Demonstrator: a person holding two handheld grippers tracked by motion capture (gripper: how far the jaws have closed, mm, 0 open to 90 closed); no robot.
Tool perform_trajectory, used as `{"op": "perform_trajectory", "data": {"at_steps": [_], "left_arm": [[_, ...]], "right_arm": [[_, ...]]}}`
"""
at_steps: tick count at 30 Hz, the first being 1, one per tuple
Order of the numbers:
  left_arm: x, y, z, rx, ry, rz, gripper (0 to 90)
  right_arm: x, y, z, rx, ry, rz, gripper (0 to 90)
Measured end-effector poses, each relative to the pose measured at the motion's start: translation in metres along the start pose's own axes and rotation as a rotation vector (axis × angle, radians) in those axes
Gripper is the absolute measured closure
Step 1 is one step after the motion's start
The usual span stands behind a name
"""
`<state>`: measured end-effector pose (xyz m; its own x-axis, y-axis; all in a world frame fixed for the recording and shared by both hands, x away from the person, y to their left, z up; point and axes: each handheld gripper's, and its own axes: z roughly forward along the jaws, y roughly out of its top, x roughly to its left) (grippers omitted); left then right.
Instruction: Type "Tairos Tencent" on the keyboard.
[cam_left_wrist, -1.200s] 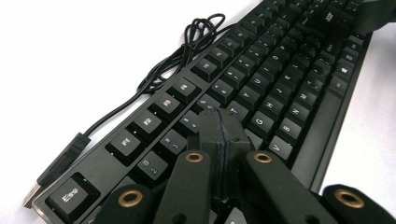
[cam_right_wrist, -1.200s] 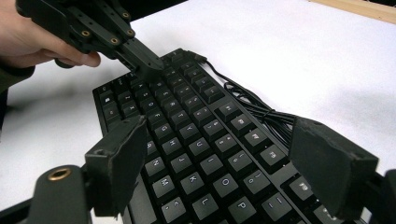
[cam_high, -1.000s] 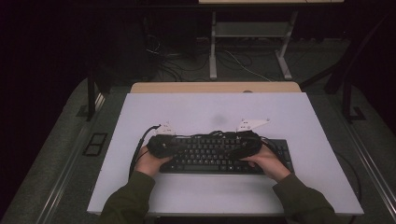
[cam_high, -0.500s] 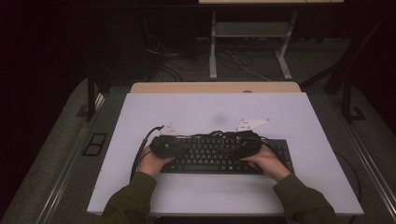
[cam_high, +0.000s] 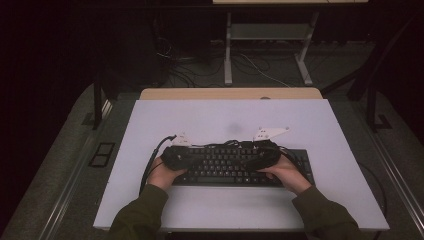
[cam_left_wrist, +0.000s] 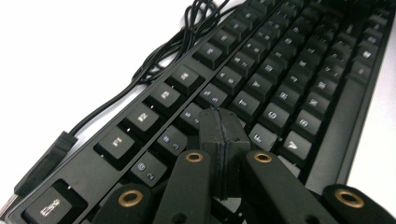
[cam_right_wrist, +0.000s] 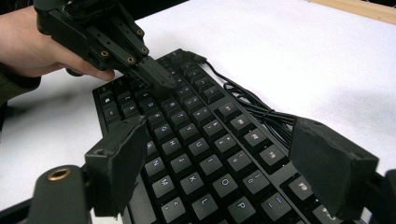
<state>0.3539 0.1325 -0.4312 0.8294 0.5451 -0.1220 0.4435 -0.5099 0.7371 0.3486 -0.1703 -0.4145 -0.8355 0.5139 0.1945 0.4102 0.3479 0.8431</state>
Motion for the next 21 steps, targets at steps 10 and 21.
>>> {"op": "perform_trajectory", "data": {"at_steps": [10,21], "left_arm": [[-0.005,0.004,-0.006,-0.017,-0.009,0.011,88.7],[-0.015,0.011,-0.004,-0.033,-0.039,0.020,88.7]], "right_arm": [[0.000,0.000,0.000,-0.002,0.000,-0.001,18.9],[0.000,0.000,0.000,-0.001,-0.001,0.000,18.9]]}}
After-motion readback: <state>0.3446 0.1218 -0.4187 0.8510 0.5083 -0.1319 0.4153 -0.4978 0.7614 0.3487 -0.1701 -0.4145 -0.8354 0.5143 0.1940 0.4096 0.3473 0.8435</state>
